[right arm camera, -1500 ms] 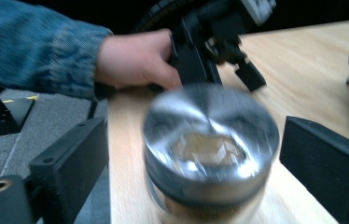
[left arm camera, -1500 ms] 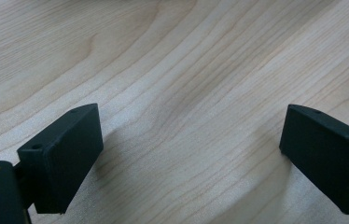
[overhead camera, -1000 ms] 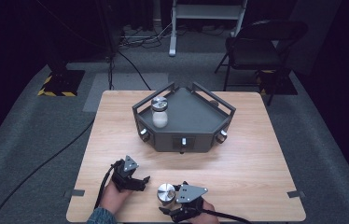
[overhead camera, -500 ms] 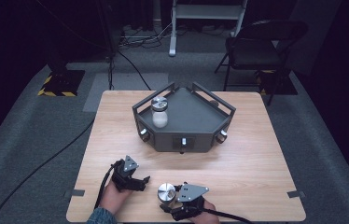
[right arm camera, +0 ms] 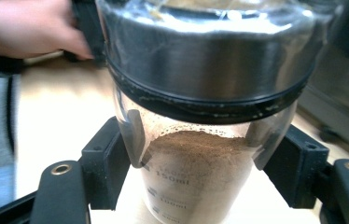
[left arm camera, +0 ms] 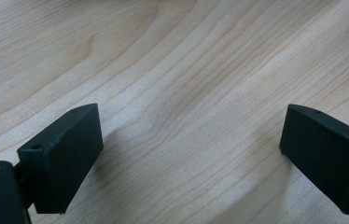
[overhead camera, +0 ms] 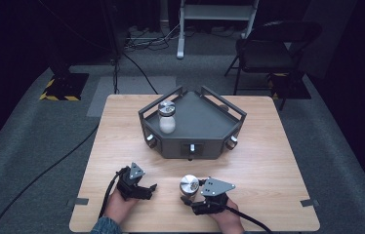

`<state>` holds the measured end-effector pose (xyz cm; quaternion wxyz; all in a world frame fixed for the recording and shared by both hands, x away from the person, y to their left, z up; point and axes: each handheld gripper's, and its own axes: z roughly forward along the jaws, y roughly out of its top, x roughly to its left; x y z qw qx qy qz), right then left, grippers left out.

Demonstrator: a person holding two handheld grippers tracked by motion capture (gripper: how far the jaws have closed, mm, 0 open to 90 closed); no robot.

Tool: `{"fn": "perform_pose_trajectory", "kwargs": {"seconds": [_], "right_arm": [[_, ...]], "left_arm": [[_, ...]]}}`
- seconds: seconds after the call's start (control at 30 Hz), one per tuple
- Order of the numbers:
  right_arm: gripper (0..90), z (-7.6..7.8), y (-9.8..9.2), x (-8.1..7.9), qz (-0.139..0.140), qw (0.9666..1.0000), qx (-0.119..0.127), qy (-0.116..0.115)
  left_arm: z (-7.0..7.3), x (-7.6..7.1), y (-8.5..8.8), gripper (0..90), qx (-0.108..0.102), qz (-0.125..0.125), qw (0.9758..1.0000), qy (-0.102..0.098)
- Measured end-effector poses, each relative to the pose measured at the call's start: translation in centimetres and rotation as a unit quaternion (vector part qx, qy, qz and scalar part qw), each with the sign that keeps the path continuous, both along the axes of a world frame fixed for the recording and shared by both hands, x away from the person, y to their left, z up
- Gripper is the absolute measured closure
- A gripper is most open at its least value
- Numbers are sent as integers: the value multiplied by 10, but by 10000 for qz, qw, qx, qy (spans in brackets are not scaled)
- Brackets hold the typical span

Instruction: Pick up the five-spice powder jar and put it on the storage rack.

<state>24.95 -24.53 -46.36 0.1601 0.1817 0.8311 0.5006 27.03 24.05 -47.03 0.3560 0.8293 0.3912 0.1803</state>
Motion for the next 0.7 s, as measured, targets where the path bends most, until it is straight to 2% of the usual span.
{"fn": "perform_pose_trajectory", "kwargs": {"seconds": [0.27,0.43,0.7], "right_arm": [[302,3,-28,8,-752,9972,-43,9],[302,2,-38,13,-1047,9944,-103,39],[302,1,-49,18,-1323,9910,-180,102]], "left_arm": [[0,0,0,57,1,0,10000,1],[0,0,0,58,0,0,10000,0],[0,0,0,58,0,0,10000,0]]}}
